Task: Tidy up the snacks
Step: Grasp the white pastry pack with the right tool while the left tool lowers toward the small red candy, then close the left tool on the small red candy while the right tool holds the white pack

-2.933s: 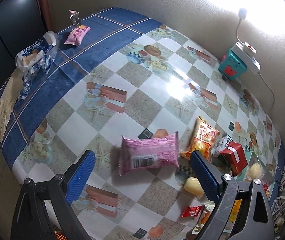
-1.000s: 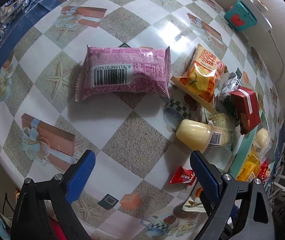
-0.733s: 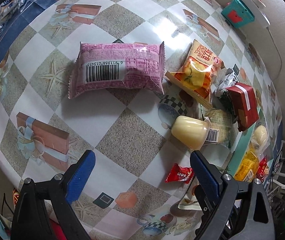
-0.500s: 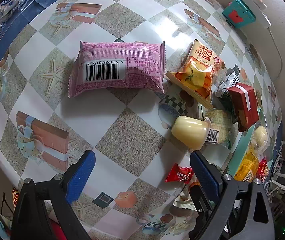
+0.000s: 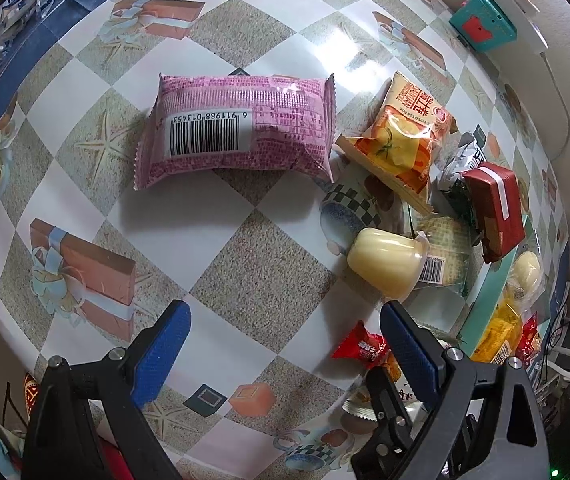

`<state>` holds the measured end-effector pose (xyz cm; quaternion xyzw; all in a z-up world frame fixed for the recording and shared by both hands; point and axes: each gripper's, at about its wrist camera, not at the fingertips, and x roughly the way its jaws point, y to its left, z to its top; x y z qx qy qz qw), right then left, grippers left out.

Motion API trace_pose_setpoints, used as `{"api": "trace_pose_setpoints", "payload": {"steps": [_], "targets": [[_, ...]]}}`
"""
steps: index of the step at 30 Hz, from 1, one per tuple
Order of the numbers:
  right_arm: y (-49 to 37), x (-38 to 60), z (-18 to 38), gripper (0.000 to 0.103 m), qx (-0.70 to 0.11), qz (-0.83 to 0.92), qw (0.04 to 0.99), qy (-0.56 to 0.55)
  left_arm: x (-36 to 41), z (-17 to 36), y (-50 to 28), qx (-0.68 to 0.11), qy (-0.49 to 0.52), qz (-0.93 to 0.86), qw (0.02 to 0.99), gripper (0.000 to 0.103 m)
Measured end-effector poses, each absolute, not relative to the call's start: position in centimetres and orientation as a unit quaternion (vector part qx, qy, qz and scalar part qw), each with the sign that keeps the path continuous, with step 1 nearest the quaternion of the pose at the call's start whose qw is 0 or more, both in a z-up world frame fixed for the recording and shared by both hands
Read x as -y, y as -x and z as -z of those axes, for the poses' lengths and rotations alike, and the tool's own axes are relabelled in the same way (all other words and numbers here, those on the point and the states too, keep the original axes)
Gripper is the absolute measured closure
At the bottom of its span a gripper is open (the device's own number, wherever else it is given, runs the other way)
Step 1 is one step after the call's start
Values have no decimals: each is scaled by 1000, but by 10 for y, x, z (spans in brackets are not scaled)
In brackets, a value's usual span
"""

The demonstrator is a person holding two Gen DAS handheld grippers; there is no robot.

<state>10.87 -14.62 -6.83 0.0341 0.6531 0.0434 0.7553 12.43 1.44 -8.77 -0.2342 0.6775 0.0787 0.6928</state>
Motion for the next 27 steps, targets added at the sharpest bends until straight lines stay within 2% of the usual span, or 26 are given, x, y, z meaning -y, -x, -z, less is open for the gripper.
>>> {"api": "trace_pose_setpoints", "payload": {"steps": [27], "targets": [[-106, 121, 90, 45, -650, -29, 759, 15, -18, 92, -125, -680, 233, -79, 691, 7]]}}
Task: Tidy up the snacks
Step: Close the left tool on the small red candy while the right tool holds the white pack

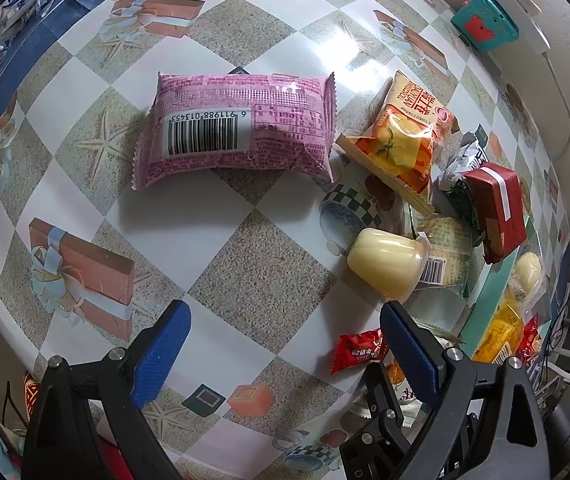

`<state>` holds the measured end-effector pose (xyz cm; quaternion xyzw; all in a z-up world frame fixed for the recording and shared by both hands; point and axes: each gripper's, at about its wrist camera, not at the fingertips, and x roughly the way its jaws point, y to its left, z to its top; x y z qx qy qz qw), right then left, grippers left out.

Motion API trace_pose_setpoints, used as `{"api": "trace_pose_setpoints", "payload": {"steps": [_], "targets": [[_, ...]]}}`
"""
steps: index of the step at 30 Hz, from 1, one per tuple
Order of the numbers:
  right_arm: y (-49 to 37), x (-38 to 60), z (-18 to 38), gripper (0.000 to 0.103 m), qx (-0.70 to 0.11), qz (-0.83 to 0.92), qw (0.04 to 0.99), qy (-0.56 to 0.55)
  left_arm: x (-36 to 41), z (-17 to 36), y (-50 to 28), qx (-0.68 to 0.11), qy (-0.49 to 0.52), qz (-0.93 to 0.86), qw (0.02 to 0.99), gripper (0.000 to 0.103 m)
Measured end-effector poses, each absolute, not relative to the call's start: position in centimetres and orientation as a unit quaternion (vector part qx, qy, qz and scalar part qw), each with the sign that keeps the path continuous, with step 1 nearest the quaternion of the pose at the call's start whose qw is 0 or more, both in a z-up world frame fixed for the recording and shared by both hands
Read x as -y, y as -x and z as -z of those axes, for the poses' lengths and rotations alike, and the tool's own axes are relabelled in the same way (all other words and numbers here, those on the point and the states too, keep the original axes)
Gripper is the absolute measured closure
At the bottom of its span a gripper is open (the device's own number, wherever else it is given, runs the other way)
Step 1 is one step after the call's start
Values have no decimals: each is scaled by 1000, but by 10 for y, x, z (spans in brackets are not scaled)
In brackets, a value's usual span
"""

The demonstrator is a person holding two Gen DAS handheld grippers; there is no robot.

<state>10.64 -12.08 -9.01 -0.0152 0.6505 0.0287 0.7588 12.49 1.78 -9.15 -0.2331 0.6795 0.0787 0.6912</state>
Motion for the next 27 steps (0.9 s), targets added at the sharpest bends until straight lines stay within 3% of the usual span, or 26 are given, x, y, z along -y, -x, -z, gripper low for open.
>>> {"api": "trace_pose_setpoints", "payload": {"steps": [18, 25, 27], "targets": [[-96, 193, 18, 45, -589, 12, 806, -53, 7, 82, -127, -690, 218, -50, 688, 7], [-100, 224, -6, 45, -572, 33, 816, -80, 43, 83, -128, -702, 166, -13, 693, 8], [-100, 227, -8, 45, -571, 34, 817, -82, 53, 84, -127, -704, 154, -6, 693, 12]]}}
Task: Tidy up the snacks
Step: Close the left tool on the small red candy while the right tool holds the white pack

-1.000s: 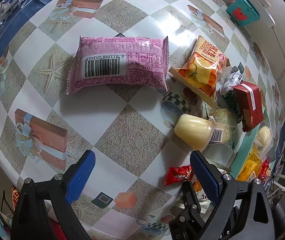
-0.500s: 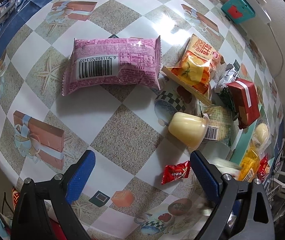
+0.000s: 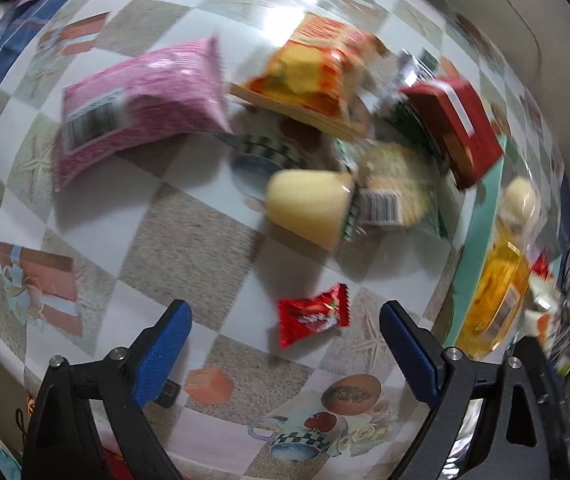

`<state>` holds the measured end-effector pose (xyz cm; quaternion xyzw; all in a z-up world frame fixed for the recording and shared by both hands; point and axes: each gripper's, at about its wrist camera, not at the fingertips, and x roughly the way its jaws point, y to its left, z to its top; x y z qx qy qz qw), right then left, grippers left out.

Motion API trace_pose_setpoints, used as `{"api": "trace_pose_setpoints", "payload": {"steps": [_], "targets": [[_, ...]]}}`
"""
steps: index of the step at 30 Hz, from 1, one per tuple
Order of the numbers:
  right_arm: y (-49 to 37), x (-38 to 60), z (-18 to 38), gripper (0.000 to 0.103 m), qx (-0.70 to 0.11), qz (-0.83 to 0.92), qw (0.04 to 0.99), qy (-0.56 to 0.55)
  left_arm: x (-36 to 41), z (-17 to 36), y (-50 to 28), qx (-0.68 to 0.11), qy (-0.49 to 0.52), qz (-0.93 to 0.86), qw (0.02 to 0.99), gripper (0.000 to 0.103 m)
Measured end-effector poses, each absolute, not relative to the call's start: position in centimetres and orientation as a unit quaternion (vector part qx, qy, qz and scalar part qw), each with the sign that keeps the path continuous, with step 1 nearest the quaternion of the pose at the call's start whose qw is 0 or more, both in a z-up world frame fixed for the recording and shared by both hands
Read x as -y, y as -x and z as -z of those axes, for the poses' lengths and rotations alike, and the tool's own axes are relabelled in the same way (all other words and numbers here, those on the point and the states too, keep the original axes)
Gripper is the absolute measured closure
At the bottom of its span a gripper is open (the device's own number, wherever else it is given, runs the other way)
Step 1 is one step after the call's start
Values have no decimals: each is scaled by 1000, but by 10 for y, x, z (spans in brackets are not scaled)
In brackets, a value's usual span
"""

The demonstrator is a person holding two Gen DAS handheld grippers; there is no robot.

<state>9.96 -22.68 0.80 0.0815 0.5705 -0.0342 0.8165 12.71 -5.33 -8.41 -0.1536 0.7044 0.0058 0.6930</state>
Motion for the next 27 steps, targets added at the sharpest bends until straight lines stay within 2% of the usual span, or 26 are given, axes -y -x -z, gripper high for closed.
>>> {"api": "trace_pose_setpoints", "payload": {"steps": [3, 6, 9, 12, 16, 21, 27], "targets": [[-99, 229, -9, 45, -570, 33, 817, -84, 67, 85, -125, -709, 131, 0, 693, 24], [-99, 229, -8, 45, -570, 32, 817, -87, 79, 86, -123, -712, 118, 5, 692, 25], [-99, 230, -9, 45, -569, 31, 817, -90, 90, 83, -122, -708, 103, 6, 699, 40], [-98, 232, -10, 45, -568, 31, 817, -94, 98, 82, -123, -705, 86, 6, 704, 48], [-97, 234, -10, 45, -567, 32, 817, -99, 106, 76, -125, -700, 77, 4, 710, 65], [-97, 236, -11, 45, -568, 29, 816, -101, 99, 75, -129, -698, 81, 2, 711, 74], [-97, 236, -10, 45, -568, 29, 816, -103, 90, 69, -128, -696, 87, 5, 712, 75]]}}
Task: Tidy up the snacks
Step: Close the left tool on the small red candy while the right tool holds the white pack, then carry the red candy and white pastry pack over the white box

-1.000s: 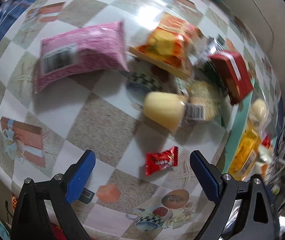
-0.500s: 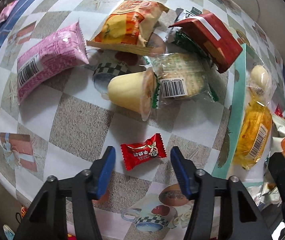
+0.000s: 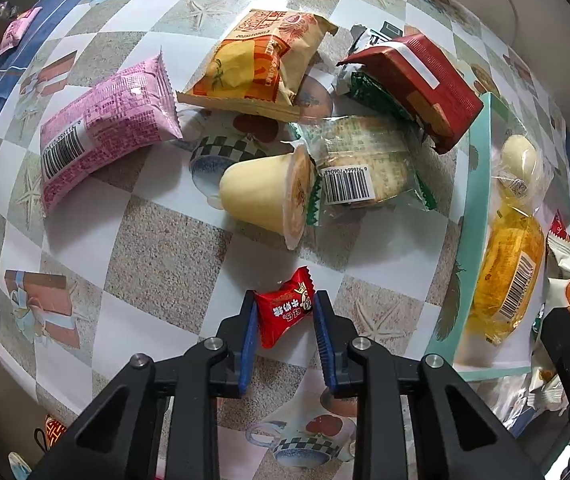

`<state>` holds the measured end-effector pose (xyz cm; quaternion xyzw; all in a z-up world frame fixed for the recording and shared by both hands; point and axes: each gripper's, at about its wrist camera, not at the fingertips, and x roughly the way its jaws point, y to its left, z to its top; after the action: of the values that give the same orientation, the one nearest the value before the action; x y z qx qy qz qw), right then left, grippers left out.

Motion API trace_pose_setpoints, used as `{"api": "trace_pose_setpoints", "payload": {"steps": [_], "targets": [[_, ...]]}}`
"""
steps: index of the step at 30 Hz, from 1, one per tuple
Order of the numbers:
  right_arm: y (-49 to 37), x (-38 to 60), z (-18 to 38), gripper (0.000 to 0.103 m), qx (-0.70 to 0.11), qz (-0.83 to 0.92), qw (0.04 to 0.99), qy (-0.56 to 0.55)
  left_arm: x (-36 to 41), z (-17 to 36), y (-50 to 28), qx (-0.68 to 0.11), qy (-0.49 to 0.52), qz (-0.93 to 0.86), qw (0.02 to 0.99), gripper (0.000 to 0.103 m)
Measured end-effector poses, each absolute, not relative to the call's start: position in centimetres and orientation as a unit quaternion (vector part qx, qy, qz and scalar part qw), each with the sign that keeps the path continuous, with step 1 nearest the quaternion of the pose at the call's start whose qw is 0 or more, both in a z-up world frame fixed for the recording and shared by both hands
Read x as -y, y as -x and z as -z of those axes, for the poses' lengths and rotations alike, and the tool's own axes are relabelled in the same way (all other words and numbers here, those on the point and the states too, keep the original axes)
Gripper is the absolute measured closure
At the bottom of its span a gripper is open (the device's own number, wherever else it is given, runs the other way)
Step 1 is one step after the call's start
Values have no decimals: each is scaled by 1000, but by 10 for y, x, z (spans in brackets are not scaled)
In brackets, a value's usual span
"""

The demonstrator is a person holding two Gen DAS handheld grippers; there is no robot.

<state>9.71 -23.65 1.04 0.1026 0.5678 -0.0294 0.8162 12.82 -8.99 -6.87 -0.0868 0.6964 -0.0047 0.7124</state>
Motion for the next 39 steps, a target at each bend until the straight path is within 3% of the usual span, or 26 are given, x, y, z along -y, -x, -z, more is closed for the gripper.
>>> {"api": "trace_pose_setpoints", "payload": {"steps": [23, 39], "targets": [[-88, 289, -22, 45, -544, 74, 821, -157, 78, 1, -124, -637, 117, 66, 759, 75], [-48, 403, -23, 45, -517, 176, 801, -246, 208, -1, -96, -621, 46, 173, 763, 75]]}}
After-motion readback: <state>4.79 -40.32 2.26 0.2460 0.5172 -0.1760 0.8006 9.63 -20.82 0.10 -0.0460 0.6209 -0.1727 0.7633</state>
